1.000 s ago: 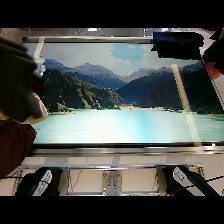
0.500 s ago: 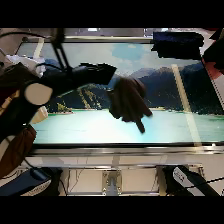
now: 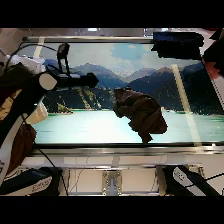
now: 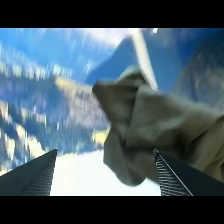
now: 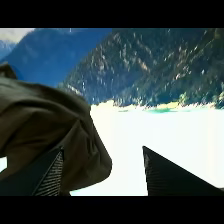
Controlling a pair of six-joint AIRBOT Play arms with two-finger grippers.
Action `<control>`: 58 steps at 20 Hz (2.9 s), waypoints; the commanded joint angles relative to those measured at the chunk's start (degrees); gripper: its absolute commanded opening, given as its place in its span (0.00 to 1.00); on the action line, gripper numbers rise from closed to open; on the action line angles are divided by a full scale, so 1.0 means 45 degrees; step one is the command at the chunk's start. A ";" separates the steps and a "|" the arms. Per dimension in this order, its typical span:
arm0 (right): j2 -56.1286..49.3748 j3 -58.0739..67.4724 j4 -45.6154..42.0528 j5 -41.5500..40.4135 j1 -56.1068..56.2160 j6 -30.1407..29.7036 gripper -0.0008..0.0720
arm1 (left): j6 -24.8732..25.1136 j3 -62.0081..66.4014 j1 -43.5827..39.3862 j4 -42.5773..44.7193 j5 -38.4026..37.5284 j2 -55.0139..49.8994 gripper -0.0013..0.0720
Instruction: Fold the shirts.
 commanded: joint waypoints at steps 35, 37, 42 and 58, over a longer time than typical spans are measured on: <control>-0.0049 -1.0666 0.0821 0.2662 0.0005 -0.1671 0.77 | 0.4095 -0.0141 -0.1039 -0.6970 0.0787 -0.5421 0.03; -0.0058 -1.2726 0.1341 0.4371 0.0005 -0.1749 0.76 | 0.4095 -0.0141 -0.0869 -0.6965 0.0253 -0.5377 0.03; -0.0092 -1.4615 0.2511 0.7033 0.0005 -0.1851 0.76 | 0.4099 -0.0141 -0.0865 -0.6397 -0.0544 -0.5382 0.03; -0.2045 -1.3867 0.5017 0.8801 0.1001 -0.2511 0.03 | 0.4512 -0.0141 -0.0486 -0.6382 -0.1010 -0.5017 0.03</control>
